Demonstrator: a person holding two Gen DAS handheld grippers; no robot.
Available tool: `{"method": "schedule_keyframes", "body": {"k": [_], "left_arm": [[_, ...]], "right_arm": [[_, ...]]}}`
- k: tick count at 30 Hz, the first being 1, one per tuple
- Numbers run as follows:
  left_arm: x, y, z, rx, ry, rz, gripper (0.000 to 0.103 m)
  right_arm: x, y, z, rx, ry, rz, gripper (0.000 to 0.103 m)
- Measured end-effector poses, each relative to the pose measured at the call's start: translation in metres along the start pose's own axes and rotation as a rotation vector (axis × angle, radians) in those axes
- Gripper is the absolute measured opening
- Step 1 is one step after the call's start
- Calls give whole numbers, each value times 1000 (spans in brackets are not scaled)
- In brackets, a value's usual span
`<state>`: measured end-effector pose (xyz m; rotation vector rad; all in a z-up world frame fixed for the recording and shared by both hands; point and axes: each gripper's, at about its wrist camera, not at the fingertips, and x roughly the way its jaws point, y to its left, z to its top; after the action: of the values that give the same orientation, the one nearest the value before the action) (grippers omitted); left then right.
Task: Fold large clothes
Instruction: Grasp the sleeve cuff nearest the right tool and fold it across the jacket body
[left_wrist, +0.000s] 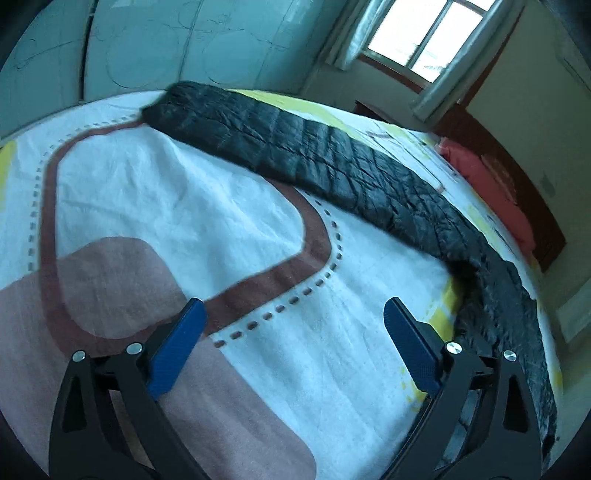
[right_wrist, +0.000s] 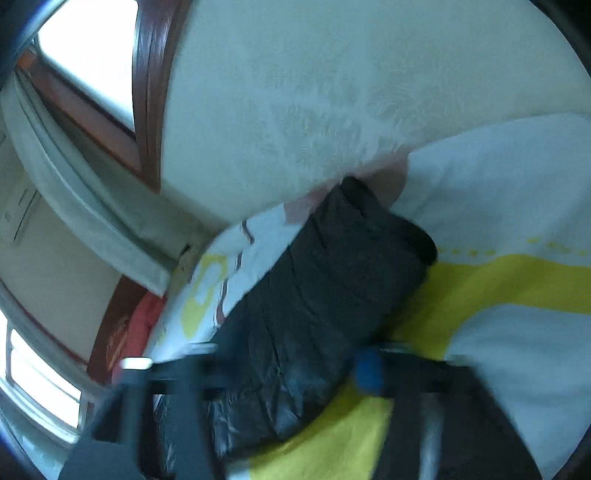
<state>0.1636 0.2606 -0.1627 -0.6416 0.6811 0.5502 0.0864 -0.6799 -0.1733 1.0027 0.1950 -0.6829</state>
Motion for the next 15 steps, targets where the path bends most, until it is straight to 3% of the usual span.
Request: {"method": "schedule_keyframes", "body": {"k": [5,10,12,15], "left_arm": [[5,1,5,35,-6,149,97],[17,-3,9,87,-1,212,97],[21,-3,10,92,6,221,97],[20,4,12,68,-4,175,97]], "right_arm": [[-7,20,-1,-66,-5,2,18],[-20,76,-13,-186,-13,66,18],[-26,106,-24,-251,-12,105,18],[-36,150,-48,-346,4,167,18]]}}
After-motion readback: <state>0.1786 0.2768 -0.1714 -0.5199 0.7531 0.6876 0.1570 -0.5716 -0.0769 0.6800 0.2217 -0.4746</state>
